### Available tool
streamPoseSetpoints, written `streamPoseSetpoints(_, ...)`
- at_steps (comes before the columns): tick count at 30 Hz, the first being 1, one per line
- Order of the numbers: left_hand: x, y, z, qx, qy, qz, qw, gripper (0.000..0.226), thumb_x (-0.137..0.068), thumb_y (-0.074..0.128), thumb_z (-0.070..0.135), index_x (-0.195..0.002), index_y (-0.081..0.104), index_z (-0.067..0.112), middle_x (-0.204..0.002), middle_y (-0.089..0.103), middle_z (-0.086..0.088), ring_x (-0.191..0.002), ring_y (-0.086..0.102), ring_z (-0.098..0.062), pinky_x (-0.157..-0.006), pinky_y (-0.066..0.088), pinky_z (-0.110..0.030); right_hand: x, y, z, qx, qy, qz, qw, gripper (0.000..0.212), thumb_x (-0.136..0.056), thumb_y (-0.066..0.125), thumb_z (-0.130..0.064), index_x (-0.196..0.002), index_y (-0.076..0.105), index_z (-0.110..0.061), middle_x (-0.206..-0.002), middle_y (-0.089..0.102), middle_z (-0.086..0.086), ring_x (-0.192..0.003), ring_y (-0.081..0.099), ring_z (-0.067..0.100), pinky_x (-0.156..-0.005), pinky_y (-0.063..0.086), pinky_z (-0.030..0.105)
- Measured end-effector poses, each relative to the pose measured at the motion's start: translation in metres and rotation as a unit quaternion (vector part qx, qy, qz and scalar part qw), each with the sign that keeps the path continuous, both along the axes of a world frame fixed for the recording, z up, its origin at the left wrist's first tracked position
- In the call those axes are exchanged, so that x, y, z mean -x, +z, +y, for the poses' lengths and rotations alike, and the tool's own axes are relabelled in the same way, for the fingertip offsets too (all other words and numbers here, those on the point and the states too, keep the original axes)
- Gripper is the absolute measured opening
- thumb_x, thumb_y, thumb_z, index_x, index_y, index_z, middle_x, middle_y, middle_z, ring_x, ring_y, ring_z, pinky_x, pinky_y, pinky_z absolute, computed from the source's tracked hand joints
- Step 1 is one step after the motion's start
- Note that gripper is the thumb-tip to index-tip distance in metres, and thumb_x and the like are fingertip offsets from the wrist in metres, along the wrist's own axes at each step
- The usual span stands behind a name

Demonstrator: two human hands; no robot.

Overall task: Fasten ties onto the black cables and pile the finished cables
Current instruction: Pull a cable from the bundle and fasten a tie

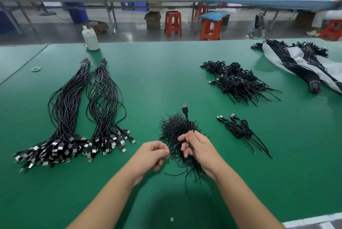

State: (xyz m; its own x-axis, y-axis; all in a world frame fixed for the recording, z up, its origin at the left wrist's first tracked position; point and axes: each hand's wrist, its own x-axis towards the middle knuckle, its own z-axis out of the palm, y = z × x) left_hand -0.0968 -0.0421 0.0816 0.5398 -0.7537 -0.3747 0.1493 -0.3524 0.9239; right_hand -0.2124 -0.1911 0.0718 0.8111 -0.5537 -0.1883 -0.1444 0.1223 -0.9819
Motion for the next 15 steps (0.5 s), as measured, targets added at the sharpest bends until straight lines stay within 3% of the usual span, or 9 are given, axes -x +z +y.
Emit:
streamPoseSetpoints(5, 0.005, -0.004, -0.003, -0.002, 0.000, -0.020, 1.000, 0.007, -0.092, 0.060, 0.002, -0.086, 0.064, 0.004, -0.059, 0.061, -0.005, -0.044, 0.049, -0.013, -0.045, 0.039, -0.024, -0.001, -0.002, 0.006, 0.081, -0.006, 0.046, 0.996, 0.035, -0.107, 0.038, -0.030, -0.087, 0.057, -0.010, -0.071, 0.062, 0.001, -0.065, 0.057, 0.016, -0.080, 0.049, 0.044)
streamPoseSetpoints(10, 0.008, -0.004, -0.008, -0.010, 0.013, -0.220, 0.975, 0.009, -0.090, 0.069, 0.019, -0.082, 0.069, 0.023, -0.061, 0.062, 0.007, -0.051, 0.056, -0.011, -0.056, 0.045, -0.025, -0.001, -0.001, 0.009, 0.103, -0.030, 0.062, 0.992, 0.035, -0.107, 0.037, -0.030, -0.086, 0.057, -0.010, -0.071, 0.062, 0.001, -0.062, 0.056, 0.012, -0.077, 0.048, 0.037)
streamPoseSetpoints(12, 0.010, -0.004, -0.007, -0.030, 0.004, -0.361, 0.932, 0.006, -0.090, 0.068, 0.031, -0.084, 0.068, 0.030, -0.067, 0.063, 0.010, -0.058, 0.055, -0.009, -0.061, 0.047, -0.028, -0.001, 0.000, 0.011, 0.105, -0.032, 0.064, 0.992, 0.035, -0.107, 0.036, -0.029, -0.086, 0.057, -0.010, -0.071, 0.062, 0.001, -0.062, 0.055, 0.011, -0.076, 0.048, 0.035)
streamPoseSetpoints(15, 0.015, -0.008, -0.004, -0.056, -0.004, -0.591, 0.805, 0.005, -0.093, 0.063, 0.035, -0.093, 0.067, 0.031, -0.078, 0.062, 0.008, -0.066, 0.060, -0.016, -0.057, 0.051, -0.032, -0.002, 0.002, 0.015, 0.121, -0.031, 0.064, 0.990, 0.034, -0.107, 0.037, -0.028, -0.087, 0.056, -0.009, -0.075, 0.061, 0.003, -0.060, 0.054, 0.008, -0.071, 0.047, 0.027)
